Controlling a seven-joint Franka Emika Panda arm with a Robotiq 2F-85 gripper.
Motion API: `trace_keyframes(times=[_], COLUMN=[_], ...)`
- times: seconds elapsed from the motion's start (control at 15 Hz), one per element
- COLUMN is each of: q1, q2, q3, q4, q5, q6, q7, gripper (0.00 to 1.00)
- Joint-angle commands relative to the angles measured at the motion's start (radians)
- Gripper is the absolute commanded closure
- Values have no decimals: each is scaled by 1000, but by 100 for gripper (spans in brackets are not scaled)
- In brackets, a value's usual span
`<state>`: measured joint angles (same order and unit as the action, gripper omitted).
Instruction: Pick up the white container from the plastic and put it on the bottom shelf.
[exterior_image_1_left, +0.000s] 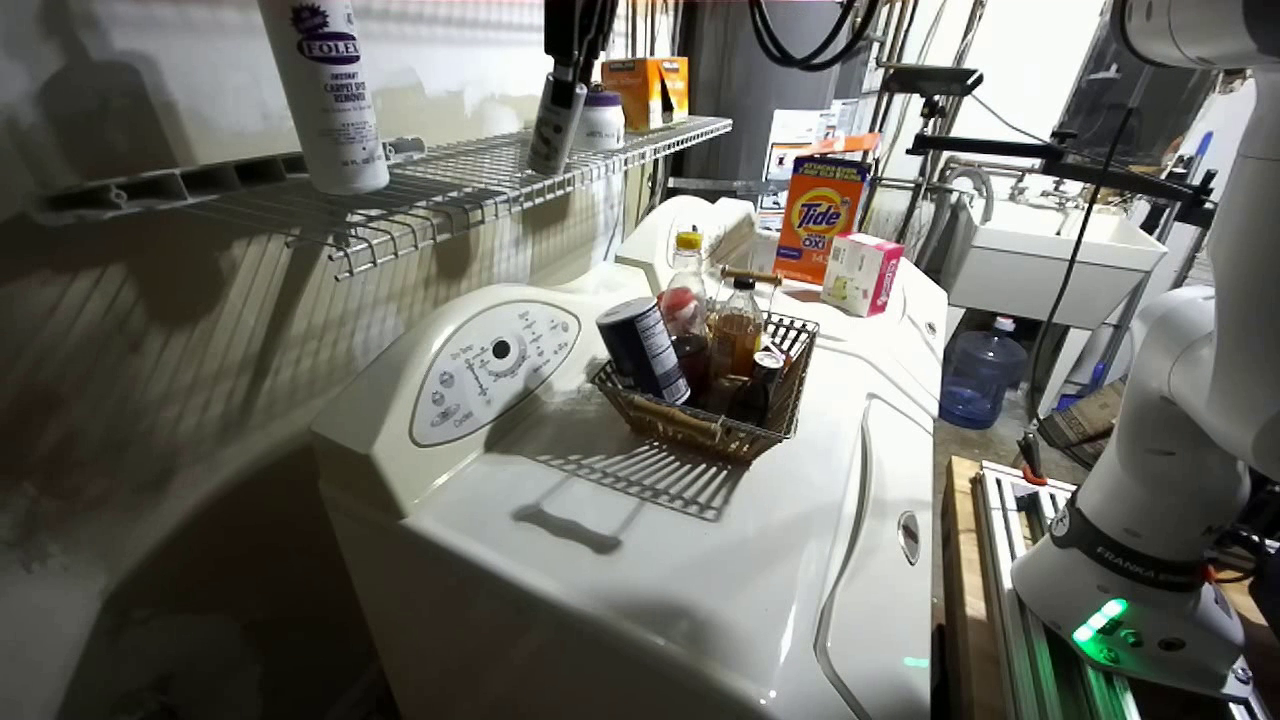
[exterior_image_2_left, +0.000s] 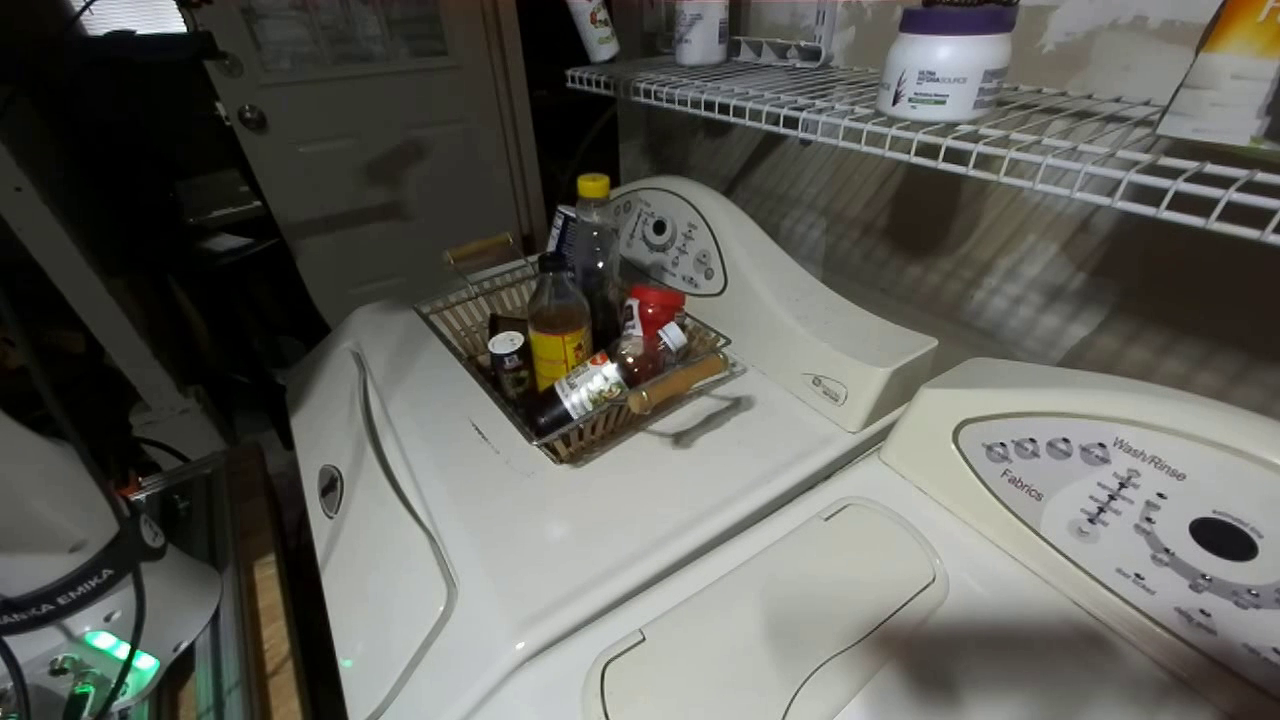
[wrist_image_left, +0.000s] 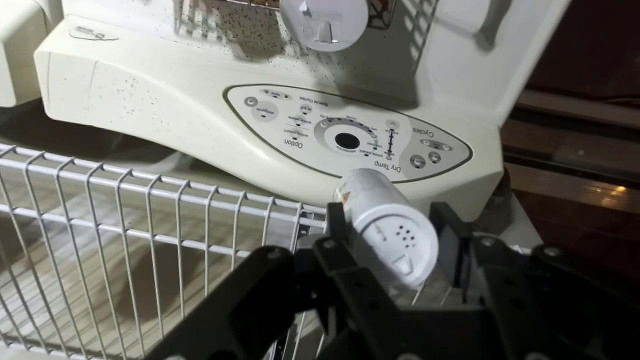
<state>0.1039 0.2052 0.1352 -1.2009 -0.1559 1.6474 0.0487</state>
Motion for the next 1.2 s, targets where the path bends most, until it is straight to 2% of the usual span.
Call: trace_keyframes(times=[0.0, 0.53, 0.87, 1.13], q1=[-6, -20, -29, -35], q2=[29, 107, 136, 166], q3=[0, -10, -21, -27], q4=[26, 109, 144, 181], q5=[51, 134, 138, 144], q6=[6, 18, 61, 50], q7=[52, 284, 440, 554], gripper=[80, 80, 80, 80])
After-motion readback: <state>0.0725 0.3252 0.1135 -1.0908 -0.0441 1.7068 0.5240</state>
